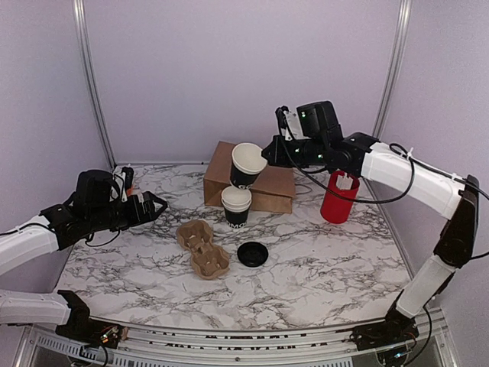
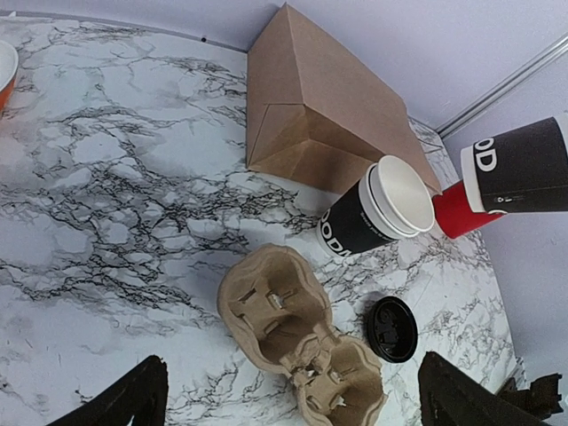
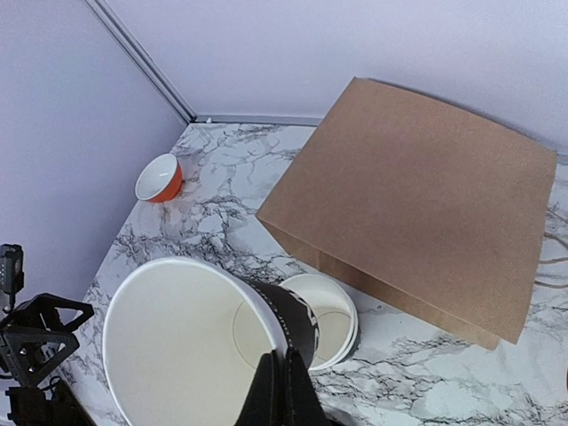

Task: Pack the takeout coffee

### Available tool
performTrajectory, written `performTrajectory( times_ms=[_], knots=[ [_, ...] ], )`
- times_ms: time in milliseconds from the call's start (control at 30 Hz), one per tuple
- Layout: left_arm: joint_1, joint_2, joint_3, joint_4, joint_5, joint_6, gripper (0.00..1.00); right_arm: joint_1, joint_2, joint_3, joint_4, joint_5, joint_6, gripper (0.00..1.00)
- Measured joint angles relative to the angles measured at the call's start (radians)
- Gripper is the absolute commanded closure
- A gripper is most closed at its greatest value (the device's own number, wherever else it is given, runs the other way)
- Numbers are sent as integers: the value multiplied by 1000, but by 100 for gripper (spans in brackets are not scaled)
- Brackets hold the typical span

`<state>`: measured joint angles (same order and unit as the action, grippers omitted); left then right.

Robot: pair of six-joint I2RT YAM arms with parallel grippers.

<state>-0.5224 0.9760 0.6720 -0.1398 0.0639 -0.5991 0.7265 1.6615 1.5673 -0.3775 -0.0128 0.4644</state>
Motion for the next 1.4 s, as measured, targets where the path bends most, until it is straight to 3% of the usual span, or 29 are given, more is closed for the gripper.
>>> performTrajectory(
  times_ms=[333,733,967,1400],
  knots=[
    [-64,71,121,-5,-2,54,1,0,-252,-224,-51,55,-5,100],
    [-318,350,327,-23,-69,136,1,-8,-378,-552,-173,35,0,100],
    [-436,520,462,-45,-130,197,1,-8,-401,-612,-183,20,12,100],
    [-535,648,518,-76,-170,245,1,-14,-456,-712,-175,23,46,89]
  ],
)
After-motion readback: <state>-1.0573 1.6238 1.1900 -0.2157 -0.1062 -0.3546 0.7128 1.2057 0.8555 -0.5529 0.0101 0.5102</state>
